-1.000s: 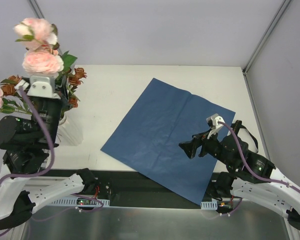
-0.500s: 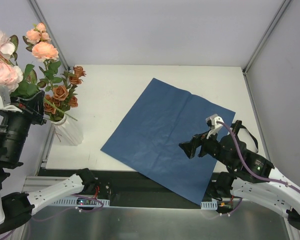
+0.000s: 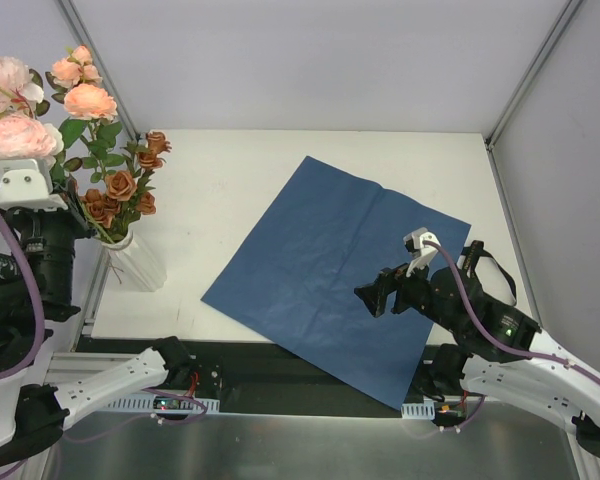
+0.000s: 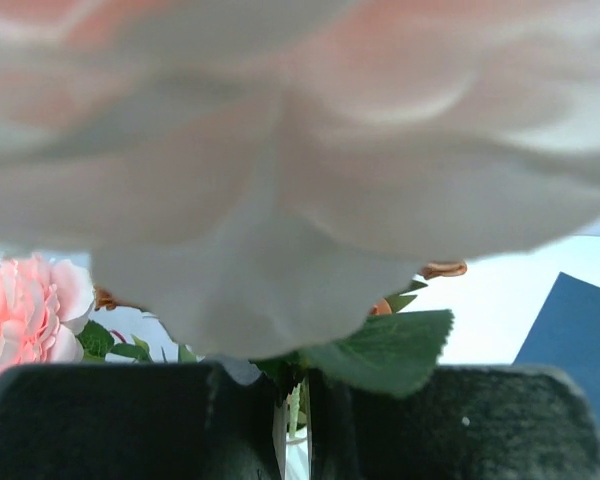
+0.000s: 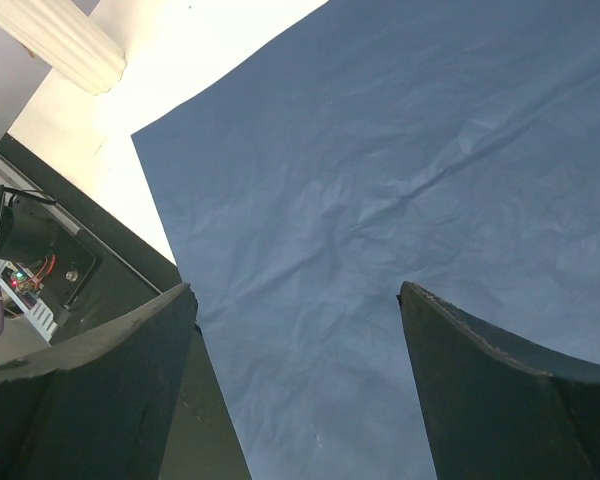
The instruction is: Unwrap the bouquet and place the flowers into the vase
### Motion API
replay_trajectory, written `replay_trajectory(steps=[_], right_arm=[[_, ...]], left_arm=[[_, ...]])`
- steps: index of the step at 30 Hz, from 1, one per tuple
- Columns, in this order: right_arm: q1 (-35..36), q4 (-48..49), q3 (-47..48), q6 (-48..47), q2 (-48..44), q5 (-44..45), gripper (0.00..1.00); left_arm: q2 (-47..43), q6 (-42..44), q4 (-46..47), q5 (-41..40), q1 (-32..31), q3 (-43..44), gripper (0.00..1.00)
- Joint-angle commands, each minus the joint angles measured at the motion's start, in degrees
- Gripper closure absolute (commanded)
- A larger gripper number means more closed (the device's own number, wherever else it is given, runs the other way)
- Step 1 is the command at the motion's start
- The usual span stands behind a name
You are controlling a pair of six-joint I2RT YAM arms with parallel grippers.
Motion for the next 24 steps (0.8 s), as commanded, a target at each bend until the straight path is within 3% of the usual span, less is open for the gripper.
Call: replay_trajectory(steps=[1, 10, 17, 24], right_arm=[[0.22, 1.45, 0.34, 0.66, -0.4, 0.26, 0.15], [0.21, 0.66, 0.25, 0.92, -0.58, 0.35, 0.15], [0.22, 0.57, -0.1, 0.83, -1.2, 1.05, 0.14], [0.22, 0.39, -0.01, 0.83, -0.75, 0.79, 0.15]], left_arm=[[1.66, 5.47, 11.76, -5.55, 0.44, -2.75, 1.0], [2.8, 13.21, 27.93, -8.98, 0.44, -10.4, 1.0], [2.8, 14.8, 32.07, -10.22, 0.88, -14.8, 1.0], [4.3, 10.06, 28.75, -9.26, 4.91, -16.12, 1.0]])
